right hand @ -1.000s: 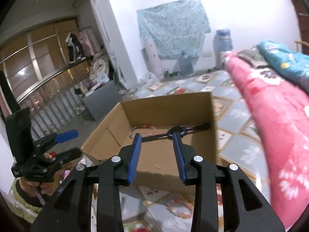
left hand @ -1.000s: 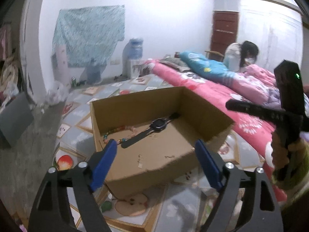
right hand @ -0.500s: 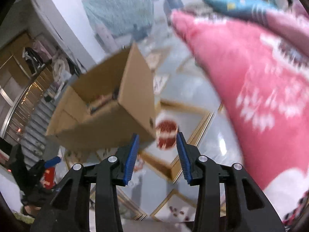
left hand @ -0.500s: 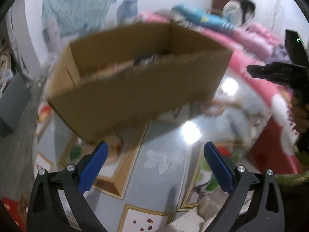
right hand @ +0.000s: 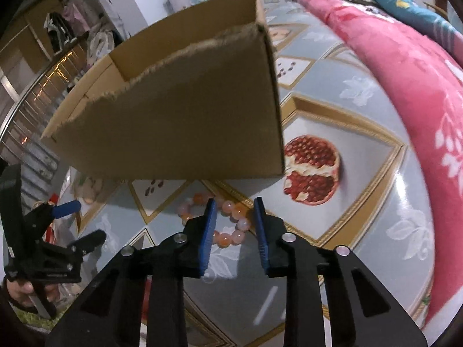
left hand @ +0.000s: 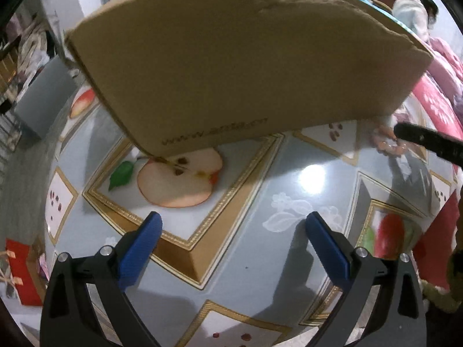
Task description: Organize jewelry
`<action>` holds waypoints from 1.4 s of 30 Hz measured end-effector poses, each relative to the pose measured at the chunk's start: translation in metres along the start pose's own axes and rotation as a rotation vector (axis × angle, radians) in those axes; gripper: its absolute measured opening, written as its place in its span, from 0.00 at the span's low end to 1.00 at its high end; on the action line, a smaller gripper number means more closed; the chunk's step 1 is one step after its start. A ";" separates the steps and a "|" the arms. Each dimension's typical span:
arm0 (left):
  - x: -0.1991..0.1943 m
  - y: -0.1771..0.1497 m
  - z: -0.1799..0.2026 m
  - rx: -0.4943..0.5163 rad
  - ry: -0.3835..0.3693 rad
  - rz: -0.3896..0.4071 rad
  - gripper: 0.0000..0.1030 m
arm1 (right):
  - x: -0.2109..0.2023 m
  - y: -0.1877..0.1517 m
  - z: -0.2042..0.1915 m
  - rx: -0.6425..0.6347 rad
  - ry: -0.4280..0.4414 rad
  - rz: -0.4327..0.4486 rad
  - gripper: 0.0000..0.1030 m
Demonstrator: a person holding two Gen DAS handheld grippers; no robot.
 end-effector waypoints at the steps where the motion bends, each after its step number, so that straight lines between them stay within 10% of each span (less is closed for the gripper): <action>1: 0.001 0.000 -0.002 -0.007 0.012 -0.003 0.94 | 0.002 -0.001 0.000 0.002 0.001 -0.006 0.20; 42: -0.004 0.003 -0.002 -0.047 0.037 -0.001 0.95 | 0.039 0.001 -0.074 -0.104 0.172 -0.108 0.15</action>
Point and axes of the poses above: each gripper's, at about its wrist camera, not at the fingertips, and x roughly the way its jaws point, z to its right, y to its top, the point moved 8 cm from there along x, roughly the way its jaws point, and after that the axes turned 11 degrees about y, right-handed, at the moved point
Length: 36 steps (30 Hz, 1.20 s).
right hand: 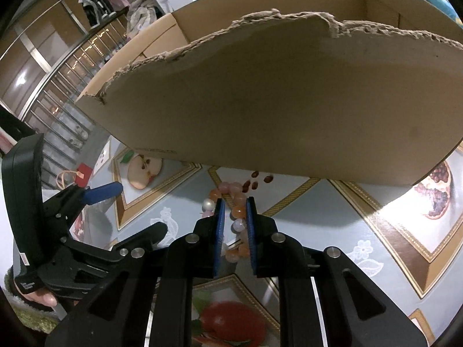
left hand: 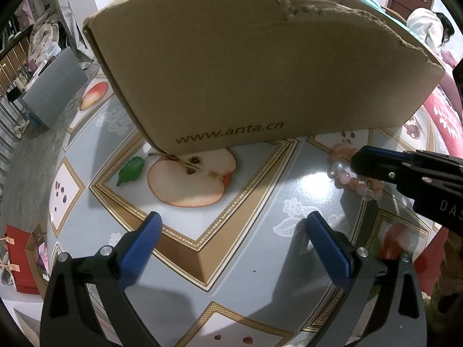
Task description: Organize jewelry
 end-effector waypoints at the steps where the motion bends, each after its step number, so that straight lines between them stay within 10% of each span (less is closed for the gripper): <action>1: 0.000 0.000 0.000 0.000 0.000 0.000 0.95 | 0.000 0.000 0.000 0.002 0.000 0.000 0.15; 13: -0.013 0.010 -0.001 0.015 -0.103 0.142 0.91 | -0.013 -0.003 0.004 0.006 -0.020 0.036 0.18; 27: -0.024 0.036 0.070 0.143 -0.392 0.189 0.36 | 0.000 -0.013 -0.007 -0.101 -0.064 -0.004 0.15; 36: -0.012 0.039 0.076 0.167 -0.341 0.190 0.09 | 0.003 -0.014 -0.008 -0.122 -0.072 0.007 0.07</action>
Point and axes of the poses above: each gripper's, at about its wrist camera, not at the fingertips, and x roughly the way its jaws point, z to its right, y to its top, the point moved 8 cm from there along x, roughly the way its jaws point, and after that the axes turned 11 degrees about y, right-handed, at the moved point
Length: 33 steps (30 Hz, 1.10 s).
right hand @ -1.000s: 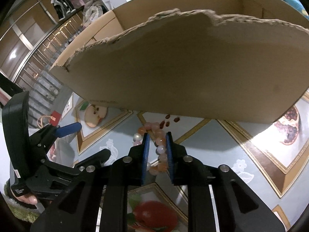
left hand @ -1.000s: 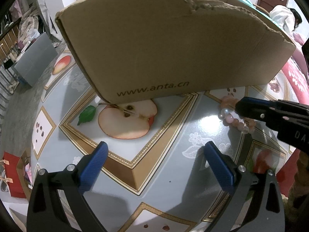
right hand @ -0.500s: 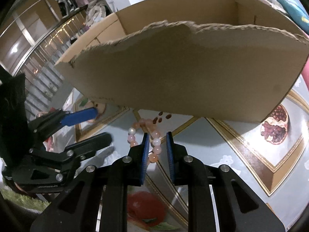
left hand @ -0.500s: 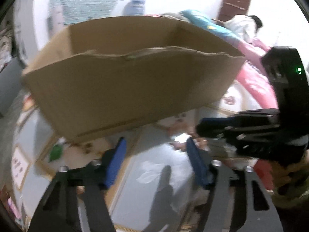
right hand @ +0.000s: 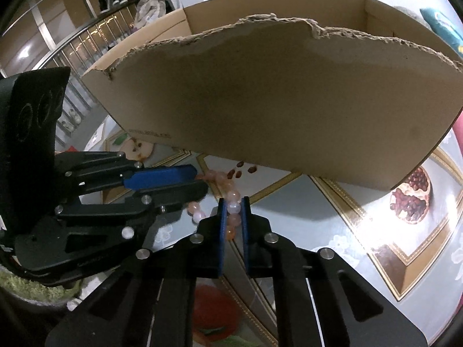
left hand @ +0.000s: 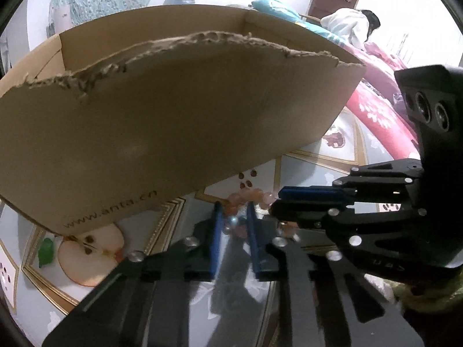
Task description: Organize jewelry
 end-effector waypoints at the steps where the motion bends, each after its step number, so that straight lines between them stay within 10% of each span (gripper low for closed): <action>1: -0.001 0.000 -0.001 -0.002 0.000 -0.002 0.09 | -0.001 0.000 0.000 0.006 0.008 0.001 0.07; 12: -0.071 0.013 0.002 -0.012 -0.073 0.096 0.08 | -0.054 0.017 -0.026 -0.036 0.045 0.097 0.07; 21: -0.147 0.093 0.004 0.026 -0.143 0.293 0.09 | -0.130 0.079 -0.031 -0.090 0.095 0.262 0.07; 31: -0.043 0.157 -0.024 -0.047 -0.142 0.063 0.09 | -0.080 0.137 0.039 0.013 0.063 0.107 0.10; 33: -0.023 0.156 -0.029 -0.052 -0.114 0.010 0.24 | -0.073 0.139 0.047 -0.009 0.014 0.094 0.16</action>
Point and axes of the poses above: each gripper's, at about its wrist camera, not at the fingertips, and x roughly the way its jaws point, z to its right, y to its top, the point moved 8 cm from there along x, roughly the way its jaws point, and after that the axes turned 11 degrees about y, right-handed, at the moved point
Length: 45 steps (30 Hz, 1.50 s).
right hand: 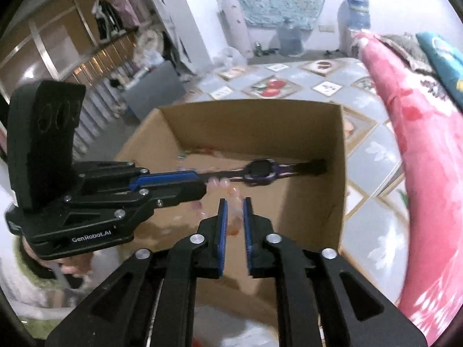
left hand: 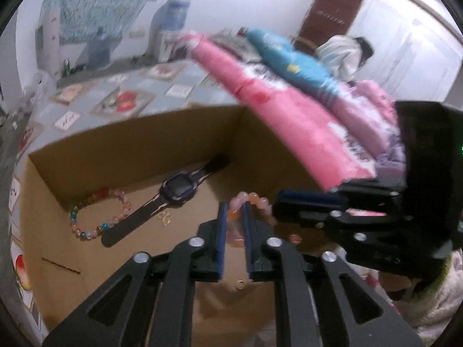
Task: Organize jewelry
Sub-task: 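Lift the pink bracelet with the right tool and carry it over the box, then open the right tool to drop the pink bracelet into the box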
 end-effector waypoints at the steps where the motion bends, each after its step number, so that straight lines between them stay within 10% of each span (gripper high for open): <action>1: 0.006 -0.003 -0.004 -0.012 0.019 -0.019 0.31 | 0.001 -0.002 0.005 -0.007 -0.016 0.000 0.17; 12: -0.066 -0.028 -0.058 -0.162 0.070 0.148 0.53 | -0.051 -0.019 0.022 0.049 -0.050 0.131 0.25; 18: -0.132 -0.047 -0.112 -0.288 0.228 0.311 0.76 | -0.056 -0.032 0.037 0.154 -0.044 0.165 0.43; 29: -0.055 -0.094 -0.127 -0.521 0.073 0.037 0.79 | -0.014 -0.060 0.047 0.258 -0.079 0.027 0.52; 45: -0.100 -0.132 -0.083 -0.452 0.141 -0.002 0.84 | -0.049 -0.091 0.021 0.262 -0.061 0.018 0.48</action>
Point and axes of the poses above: each gripper's, at about its wrist camera, not at the fingertips, and x roughly the way its jaws point, z to its right, y to its top, the point moved 8 cm from there along x, roughly the way its jaws point, and after that the axes turned 11 degrees about y, right-handed, at the moved point
